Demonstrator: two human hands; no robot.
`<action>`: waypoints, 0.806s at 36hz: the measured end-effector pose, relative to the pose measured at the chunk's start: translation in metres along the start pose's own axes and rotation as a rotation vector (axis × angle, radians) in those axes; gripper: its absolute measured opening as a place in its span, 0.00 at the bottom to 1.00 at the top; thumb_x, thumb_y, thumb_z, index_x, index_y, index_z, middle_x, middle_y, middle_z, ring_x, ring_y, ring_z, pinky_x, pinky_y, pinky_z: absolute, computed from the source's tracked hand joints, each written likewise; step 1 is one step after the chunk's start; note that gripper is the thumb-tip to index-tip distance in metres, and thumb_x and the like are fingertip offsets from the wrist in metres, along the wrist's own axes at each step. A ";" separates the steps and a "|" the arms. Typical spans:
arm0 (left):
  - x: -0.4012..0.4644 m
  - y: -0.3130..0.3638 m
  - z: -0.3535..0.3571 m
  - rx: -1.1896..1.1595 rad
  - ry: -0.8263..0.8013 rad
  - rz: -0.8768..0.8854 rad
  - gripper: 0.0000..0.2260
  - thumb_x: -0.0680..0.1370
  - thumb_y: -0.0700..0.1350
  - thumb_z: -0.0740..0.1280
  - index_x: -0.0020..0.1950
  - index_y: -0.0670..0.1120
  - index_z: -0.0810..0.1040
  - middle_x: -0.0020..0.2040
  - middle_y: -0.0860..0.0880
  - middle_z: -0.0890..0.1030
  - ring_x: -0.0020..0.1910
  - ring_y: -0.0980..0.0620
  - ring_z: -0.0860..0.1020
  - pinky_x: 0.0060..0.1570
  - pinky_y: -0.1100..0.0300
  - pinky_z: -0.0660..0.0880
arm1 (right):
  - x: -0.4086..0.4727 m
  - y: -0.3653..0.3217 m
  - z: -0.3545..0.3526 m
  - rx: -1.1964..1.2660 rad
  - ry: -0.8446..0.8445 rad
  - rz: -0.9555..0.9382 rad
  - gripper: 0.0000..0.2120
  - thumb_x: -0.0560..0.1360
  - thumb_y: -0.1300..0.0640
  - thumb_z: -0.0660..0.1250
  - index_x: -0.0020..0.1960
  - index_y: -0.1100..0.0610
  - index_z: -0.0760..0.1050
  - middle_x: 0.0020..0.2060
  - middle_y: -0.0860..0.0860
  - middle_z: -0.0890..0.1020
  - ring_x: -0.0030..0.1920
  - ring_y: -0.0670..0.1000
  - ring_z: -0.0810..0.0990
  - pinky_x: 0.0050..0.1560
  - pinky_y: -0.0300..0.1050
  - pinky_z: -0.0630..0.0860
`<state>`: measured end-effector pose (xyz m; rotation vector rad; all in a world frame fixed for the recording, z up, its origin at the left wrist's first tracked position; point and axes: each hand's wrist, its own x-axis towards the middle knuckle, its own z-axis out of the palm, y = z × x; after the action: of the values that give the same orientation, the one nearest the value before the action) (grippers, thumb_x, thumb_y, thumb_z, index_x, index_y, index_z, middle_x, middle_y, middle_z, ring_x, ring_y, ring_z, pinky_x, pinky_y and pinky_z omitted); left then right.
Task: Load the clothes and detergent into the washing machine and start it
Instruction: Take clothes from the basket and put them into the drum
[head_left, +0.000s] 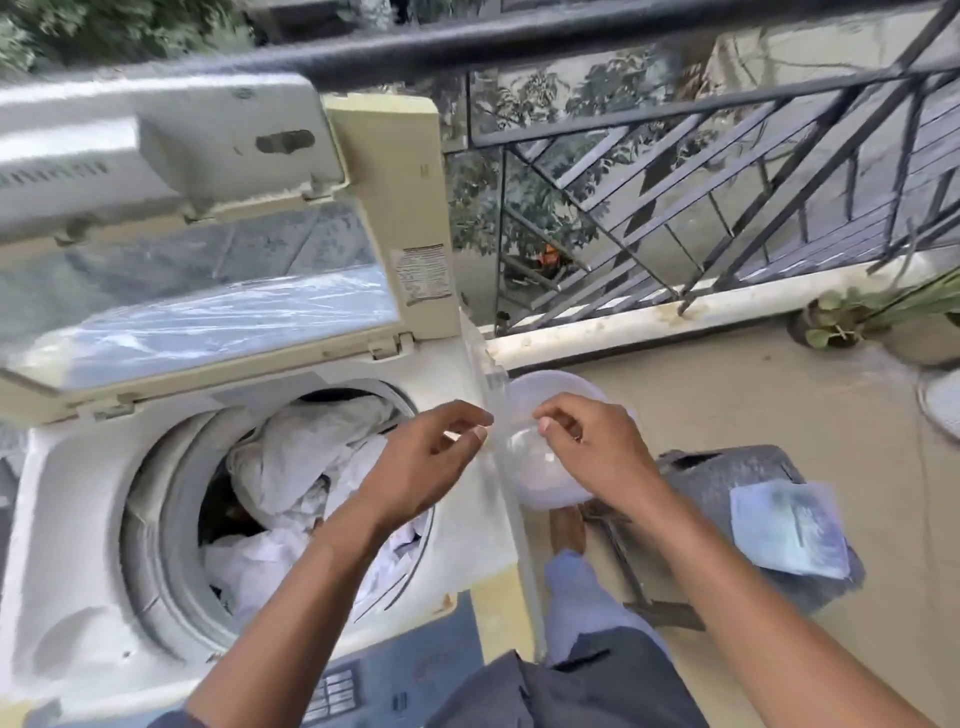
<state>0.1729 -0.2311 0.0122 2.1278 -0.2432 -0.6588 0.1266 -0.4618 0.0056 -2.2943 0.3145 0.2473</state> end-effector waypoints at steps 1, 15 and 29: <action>0.007 0.006 0.006 -0.006 0.004 -0.006 0.07 0.83 0.52 0.67 0.58 0.61 0.82 0.53 0.56 0.86 0.46 0.56 0.85 0.48 0.60 0.80 | 0.005 0.009 -0.008 -0.021 -0.001 0.015 0.08 0.80 0.56 0.69 0.55 0.47 0.84 0.44 0.42 0.86 0.44 0.45 0.83 0.51 0.46 0.80; 0.063 0.064 0.070 0.011 0.023 -0.093 0.07 0.83 0.49 0.68 0.59 0.57 0.84 0.51 0.57 0.86 0.47 0.57 0.84 0.52 0.57 0.81 | 0.049 0.063 -0.064 -0.046 -0.188 0.010 0.08 0.80 0.53 0.67 0.56 0.46 0.83 0.46 0.42 0.86 0.46 0.45 0.83 0.52 0.47 0.81; 0.016 0.070 0.049 -0.040 0.330 -0.163 0.08 0.83 0.47 0.67 0.57 0.57 0.84 0.50 0.62 0.86 0.51 0.59 0.84 0.51 0.55 0.81 | 0.071 0.009 -0.060 -0.046 -0.316 -0.244 0.11 0.79 0.48 0.64 0.58 0.44 0.82 0.46 0.41 0.86 0.46 0.42 0.83 0.52 0.49 0.81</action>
<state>0.1640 -0.3138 0.0387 2.1933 0.1245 -0.3909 0.1959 -0.5222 0.0199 -2.2678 -0.1332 0.4879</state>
